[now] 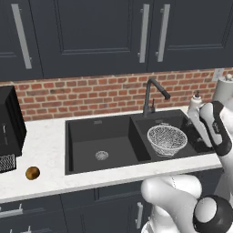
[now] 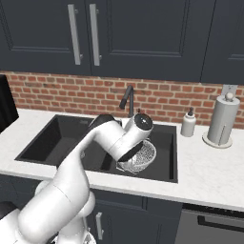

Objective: Put the colander in the sink, put the pear in the colander, and turn on the sink faucet and pour water over the colander.

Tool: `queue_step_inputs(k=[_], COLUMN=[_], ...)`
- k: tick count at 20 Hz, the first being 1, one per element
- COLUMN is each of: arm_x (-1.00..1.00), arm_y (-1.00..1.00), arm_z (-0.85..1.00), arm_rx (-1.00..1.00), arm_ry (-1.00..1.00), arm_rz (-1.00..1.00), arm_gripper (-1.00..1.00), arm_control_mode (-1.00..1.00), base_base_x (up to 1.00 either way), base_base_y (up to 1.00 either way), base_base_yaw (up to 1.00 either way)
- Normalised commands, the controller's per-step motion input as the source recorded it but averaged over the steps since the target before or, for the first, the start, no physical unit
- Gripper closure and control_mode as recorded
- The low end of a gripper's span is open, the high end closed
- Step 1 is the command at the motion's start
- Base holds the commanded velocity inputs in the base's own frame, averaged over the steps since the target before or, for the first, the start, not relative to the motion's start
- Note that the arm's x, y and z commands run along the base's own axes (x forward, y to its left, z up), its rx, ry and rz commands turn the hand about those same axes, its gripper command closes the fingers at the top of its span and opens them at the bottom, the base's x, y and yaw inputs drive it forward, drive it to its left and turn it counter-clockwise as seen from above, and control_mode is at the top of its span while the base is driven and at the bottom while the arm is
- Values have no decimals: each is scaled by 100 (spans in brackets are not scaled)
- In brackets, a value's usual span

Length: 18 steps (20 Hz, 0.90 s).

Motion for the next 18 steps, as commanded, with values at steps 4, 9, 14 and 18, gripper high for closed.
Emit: queue_step_inputs(k=[4,9,14,18], arm_x=[-74,-71,-52,-32], arm_y=[0,9,31,54], arm_z=[27,16,64,77], arm_rx=[0,0,0,-2], arm_ry=[0,-10,-11,-6], arm_rz=[8,9,12,13], arm_gripper=[-100,-100,-100,-100], arm_control_mode=[-100,-100,-100,-100], base_base_x=[0,0,0,0], base_base_y=[0,0,0,0], base_base_yaw=[0,0,0,0])
